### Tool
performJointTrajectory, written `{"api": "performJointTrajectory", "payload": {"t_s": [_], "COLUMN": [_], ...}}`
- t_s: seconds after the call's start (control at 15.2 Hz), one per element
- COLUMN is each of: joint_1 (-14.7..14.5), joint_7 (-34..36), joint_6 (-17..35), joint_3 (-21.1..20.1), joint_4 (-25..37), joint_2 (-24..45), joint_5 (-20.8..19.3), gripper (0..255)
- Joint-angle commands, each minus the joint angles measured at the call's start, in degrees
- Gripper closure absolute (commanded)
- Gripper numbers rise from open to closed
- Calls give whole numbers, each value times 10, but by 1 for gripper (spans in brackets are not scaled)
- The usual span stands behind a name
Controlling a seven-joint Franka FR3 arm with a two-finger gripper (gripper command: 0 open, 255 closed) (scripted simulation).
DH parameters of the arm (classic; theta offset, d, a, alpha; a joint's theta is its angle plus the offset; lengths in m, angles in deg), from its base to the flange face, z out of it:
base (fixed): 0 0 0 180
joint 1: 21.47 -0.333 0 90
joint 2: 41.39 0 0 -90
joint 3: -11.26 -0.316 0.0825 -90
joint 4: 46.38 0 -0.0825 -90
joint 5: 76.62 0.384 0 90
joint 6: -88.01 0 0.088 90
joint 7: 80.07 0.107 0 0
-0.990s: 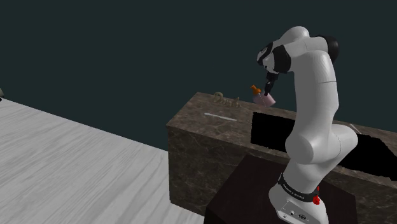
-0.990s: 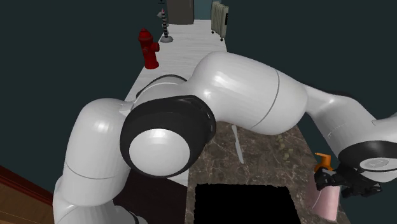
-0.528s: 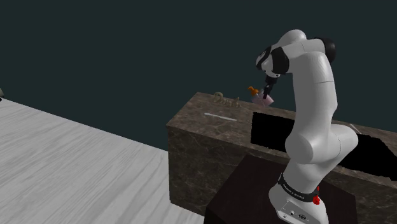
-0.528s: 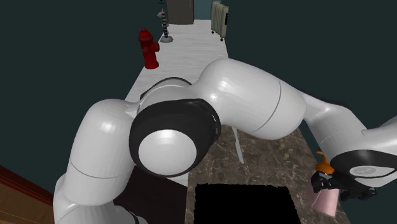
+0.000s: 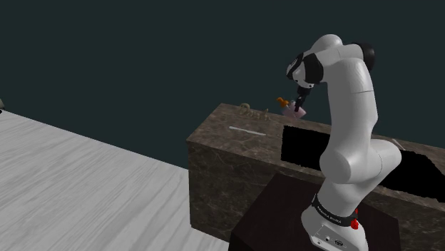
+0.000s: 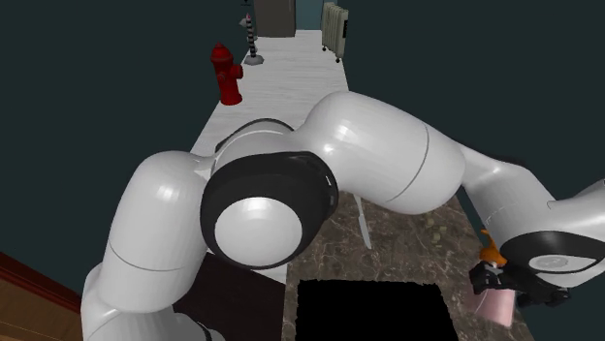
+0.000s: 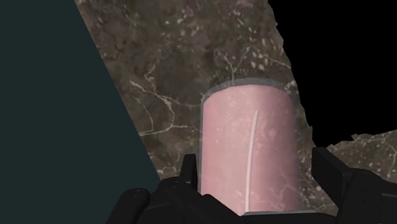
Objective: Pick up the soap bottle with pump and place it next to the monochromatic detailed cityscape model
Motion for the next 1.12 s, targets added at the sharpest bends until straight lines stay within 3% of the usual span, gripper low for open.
{"api": "performJointTrajectory", "payload": {"t_s": [0.0, 0.26, 0.53, 1.06], "joint_1": [1, -1, -9, -9], "joint_7": [0, 1, 14, 14], "joint_6": [-2, 1, -53, -53], "joint_3": [-1, 0, 14, 14], "joint_4": [0, -6, 22, 22], "joint_2": [4, 1, -30, -30], "joint_5": [0, -1, -22, -22], "gripper": [0, 0, 0, 0]}}
